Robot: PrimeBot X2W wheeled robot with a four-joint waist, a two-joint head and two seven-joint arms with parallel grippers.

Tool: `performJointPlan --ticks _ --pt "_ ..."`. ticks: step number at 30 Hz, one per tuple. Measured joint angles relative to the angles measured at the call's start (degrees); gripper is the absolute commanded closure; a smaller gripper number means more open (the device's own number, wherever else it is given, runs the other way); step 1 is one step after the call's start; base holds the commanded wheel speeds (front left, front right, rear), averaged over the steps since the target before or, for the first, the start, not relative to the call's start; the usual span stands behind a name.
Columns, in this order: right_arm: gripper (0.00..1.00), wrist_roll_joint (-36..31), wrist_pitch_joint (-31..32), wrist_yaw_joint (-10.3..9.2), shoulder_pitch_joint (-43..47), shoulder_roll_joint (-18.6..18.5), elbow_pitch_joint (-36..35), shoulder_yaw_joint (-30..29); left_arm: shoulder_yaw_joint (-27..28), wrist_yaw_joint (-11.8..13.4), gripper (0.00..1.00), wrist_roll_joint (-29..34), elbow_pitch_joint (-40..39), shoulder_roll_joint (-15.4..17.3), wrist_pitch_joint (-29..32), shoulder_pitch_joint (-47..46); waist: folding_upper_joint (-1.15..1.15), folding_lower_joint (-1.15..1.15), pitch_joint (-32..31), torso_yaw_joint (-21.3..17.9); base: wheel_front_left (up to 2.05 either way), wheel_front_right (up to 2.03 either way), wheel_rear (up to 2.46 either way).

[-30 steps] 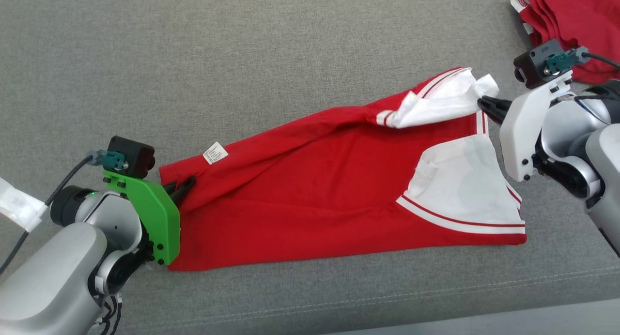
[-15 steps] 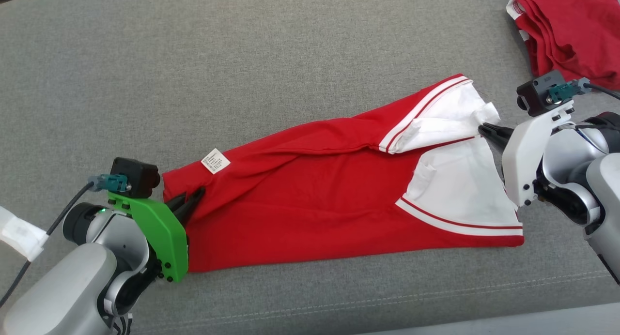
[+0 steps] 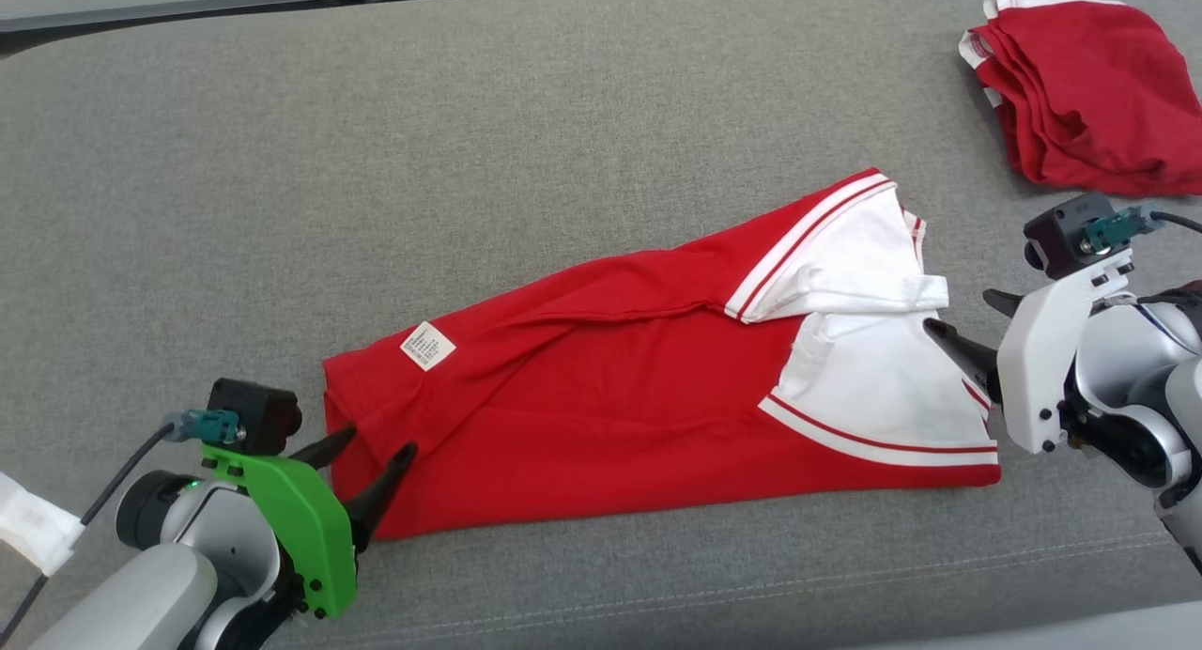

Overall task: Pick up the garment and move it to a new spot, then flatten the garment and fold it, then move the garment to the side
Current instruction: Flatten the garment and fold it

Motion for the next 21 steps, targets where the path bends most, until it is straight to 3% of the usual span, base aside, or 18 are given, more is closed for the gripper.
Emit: performJointPlan --ticks 10,21 --pt "0.00 -1.3 0.5 0.00 3.7 0.2 -1.7 -7.7 3.2 4.4 0.00 0.3 -3.9 -0.3 -6.3 1.7 0.00 0.00 -3.1 -0.2 0.00 0.00 0.00" --pt "0.00 -4.1 -7.5 0.00 4.2 7.3 -1.5 -17.8 8.3 11.0 0.00 2.0 -4.8 -5.3 -18.5 3.1 0.00 0.00 -6.3 0.8 0.00 0.00 0.00"
